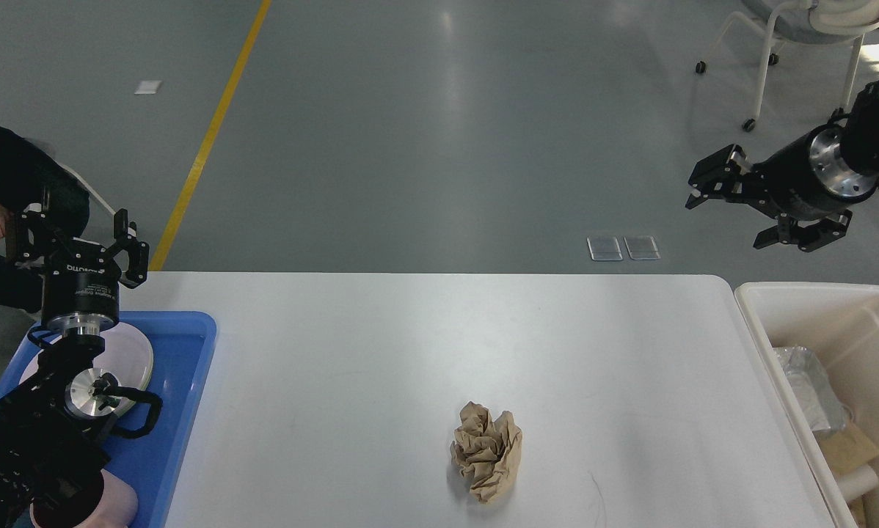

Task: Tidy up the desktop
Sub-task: 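Move the right gripper down to the crumpled brown paper bag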

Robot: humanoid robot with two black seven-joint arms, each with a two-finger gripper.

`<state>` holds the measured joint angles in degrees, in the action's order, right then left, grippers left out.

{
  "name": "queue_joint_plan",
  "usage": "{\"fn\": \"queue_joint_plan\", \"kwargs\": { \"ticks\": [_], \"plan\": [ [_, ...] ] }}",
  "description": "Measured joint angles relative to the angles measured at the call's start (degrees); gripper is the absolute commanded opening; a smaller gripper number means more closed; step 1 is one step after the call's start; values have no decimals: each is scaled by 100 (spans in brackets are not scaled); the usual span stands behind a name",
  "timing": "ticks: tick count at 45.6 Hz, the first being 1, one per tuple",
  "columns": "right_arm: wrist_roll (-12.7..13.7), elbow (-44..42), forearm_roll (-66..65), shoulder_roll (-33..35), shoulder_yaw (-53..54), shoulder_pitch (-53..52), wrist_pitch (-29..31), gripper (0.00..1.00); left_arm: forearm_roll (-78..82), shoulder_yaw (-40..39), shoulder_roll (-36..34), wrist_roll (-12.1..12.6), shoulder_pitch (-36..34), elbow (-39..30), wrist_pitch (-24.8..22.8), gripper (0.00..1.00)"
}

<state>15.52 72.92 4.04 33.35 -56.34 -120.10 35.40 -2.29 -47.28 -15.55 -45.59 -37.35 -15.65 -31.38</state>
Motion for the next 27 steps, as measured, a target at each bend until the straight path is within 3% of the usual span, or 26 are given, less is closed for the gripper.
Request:
{"fn": "queue_joint_plan", "kwargs": {
  "ticks": [13, 19, 27],
  "plan": [
    [-6, 888, 52, -82, 104, -1254, 1396, 100, 1, 0, 0, 0, 0, 0, 0, 97],
    [-6, 861, 54, -170, 168, -795, 1280, 100, 1, 0, 0, 0, 0, 0, 0, 97],
    [1, 739, 54, -381, 816, 673, 827, 100, 0, 0, 0, 0, 0, 0, 0, 97]
  ]
}}
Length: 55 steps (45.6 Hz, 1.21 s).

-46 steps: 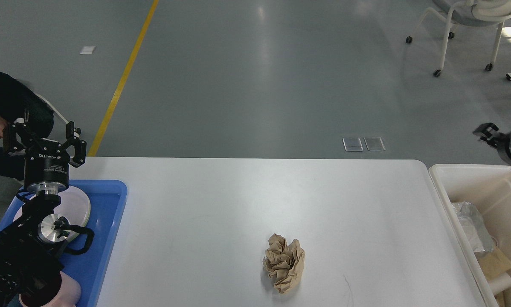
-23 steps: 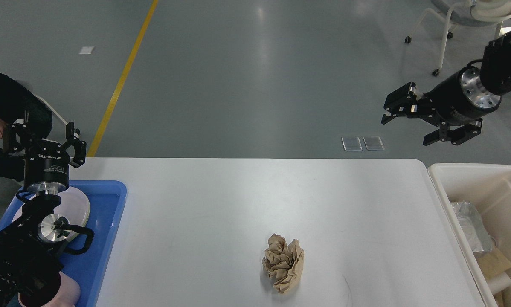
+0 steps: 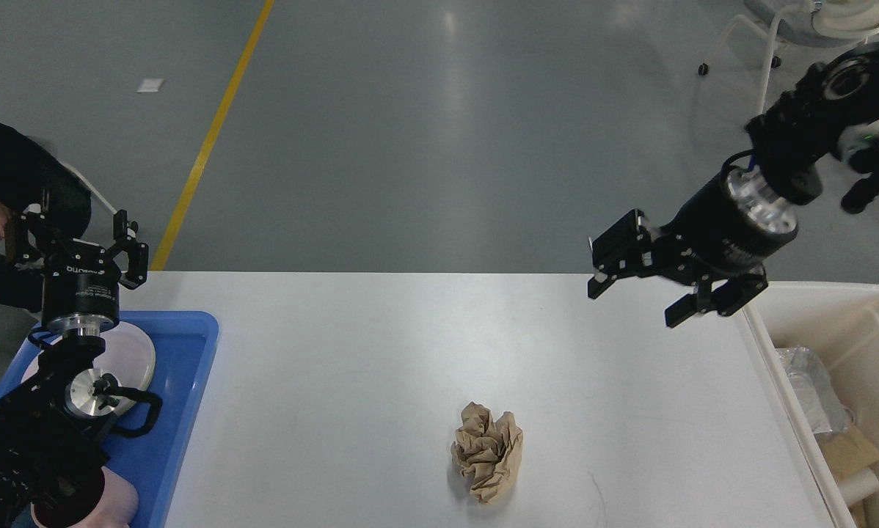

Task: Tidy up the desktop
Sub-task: 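Move the right gripper down to the crumpled brown paper bag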

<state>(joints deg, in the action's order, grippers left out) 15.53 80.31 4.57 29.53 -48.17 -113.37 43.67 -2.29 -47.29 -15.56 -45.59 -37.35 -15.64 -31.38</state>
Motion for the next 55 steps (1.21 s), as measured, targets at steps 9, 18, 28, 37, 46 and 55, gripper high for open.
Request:
{"fn": "queue_joint_plan", "kwargs": {
  "ticks": [9, 18, 28, 37, 46, 55],
  "plan": [
    [18, -507, 0, -469, 989, 1725, -358, 100, 0, 0, 0, 0, 0, 0, 0, 97],
    [23, -989, -1, -998, 1212, 2557, -1193, 100, 1, 0, 0, 0, 0, 0, 0, 97],
    [30, -1408, -9, -1491, 1233, 3093, -1681, 100, 0, 0, 0, 0, 0, 0, 0, 97],
    [30, -1601, -9, -1629, 1233, 3342, -1695, 100, 0, 0, 0, 2, 0, 0, 0, 97],
    [30, -1638, -16, -1687, 1283, 3481, -1696, 100, 1, 0, 0, 2, 0, 0, 0, 97],
    [30, -1846, -15, -1769, 1349, 3639, -1707, 100, 1, 0, 0, 2, 0, 0, 0, 97]
  ]
}}
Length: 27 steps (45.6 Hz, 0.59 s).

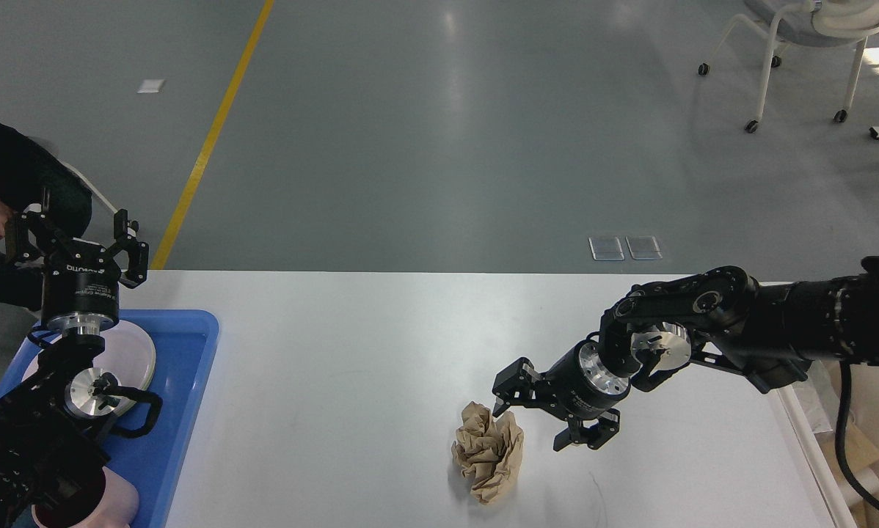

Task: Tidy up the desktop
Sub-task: 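Move the right gripper down to the crumpled brown paper bag, then grasp the crumpled paper bag with the right gripper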

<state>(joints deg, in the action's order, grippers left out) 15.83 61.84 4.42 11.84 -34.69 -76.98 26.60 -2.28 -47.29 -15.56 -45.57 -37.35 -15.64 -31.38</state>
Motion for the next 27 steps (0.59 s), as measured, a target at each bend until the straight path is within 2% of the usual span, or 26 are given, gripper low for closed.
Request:
{"fn": "queue_joint_plan", "kwargs": {
  "ticks": [21, 27],
  "plan": [
    [-3, -142, 6, -143, 120, 281, -201, 100, 0, 0, 0, 0, 0, 0, 0, 97],
    [-3, -146, 6, -167, 121, 374, -264, 92, 0, 0, 0, 0, 0, 0, 0, 97]
  ]
}}
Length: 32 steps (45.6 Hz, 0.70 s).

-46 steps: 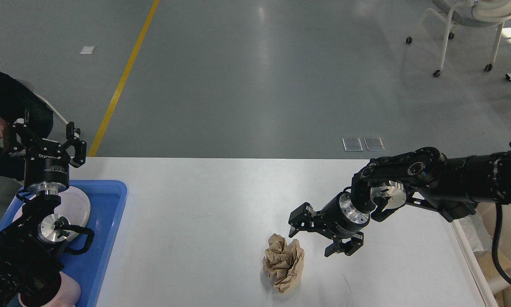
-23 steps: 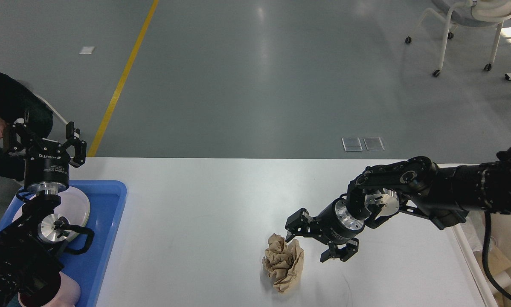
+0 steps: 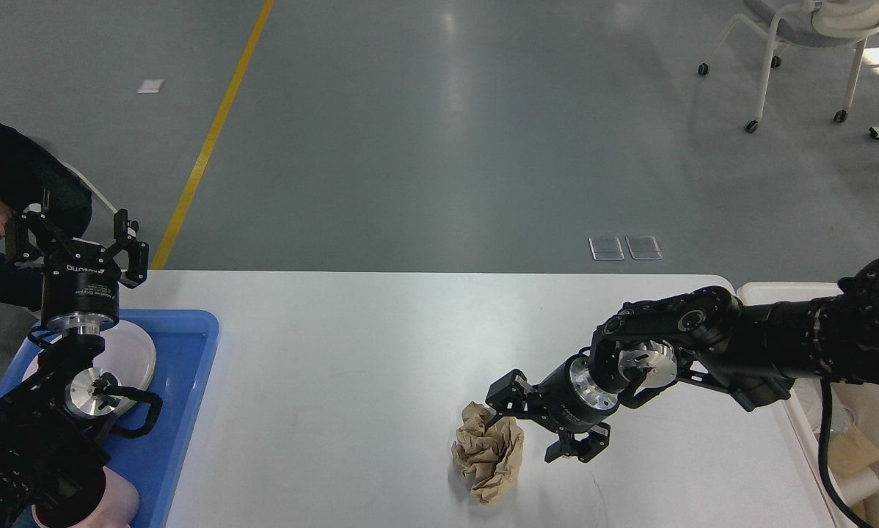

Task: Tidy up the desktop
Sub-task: 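Grasp the crumpled paper bag with the right gripper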

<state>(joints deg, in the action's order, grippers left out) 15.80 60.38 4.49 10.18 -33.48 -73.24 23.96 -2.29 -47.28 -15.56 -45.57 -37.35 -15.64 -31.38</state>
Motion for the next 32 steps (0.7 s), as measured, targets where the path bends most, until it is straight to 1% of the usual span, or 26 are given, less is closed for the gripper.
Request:
{"fn": "queue_joint_plan", "kwargs": {
  "ticks": [2, 3, 10, 13, 16, 32],
  "plan": [
    [0, 0, 0, -8, 0, 15, -33, 85, 0, 0, 0, 0, 0, 0, 0, 97],
    [0, 1, 0, -13, 0, 21, -62, 80, 0, 0, 0, 0, 0, 0, 0, 97],
    [0, 44, 0, -23, 0, 37, -197, 34, 0, 0, 0, 0, 0, 0, 0, 97],
    [1, 58, 0, -24, 0, 37, -203, 19, 0, 0, 0, 0, 0, 0, 0, 97],
    [2, 74, 0, -24, 0, 38, -194, 0, 0, 0, 0, 0, 0, 0, 0, 97],
    [9, 119, 0, -16, 0, -35, -124, 0, 0, 0, 0, 0, 0, 0, 0, 97]
  ]
}}
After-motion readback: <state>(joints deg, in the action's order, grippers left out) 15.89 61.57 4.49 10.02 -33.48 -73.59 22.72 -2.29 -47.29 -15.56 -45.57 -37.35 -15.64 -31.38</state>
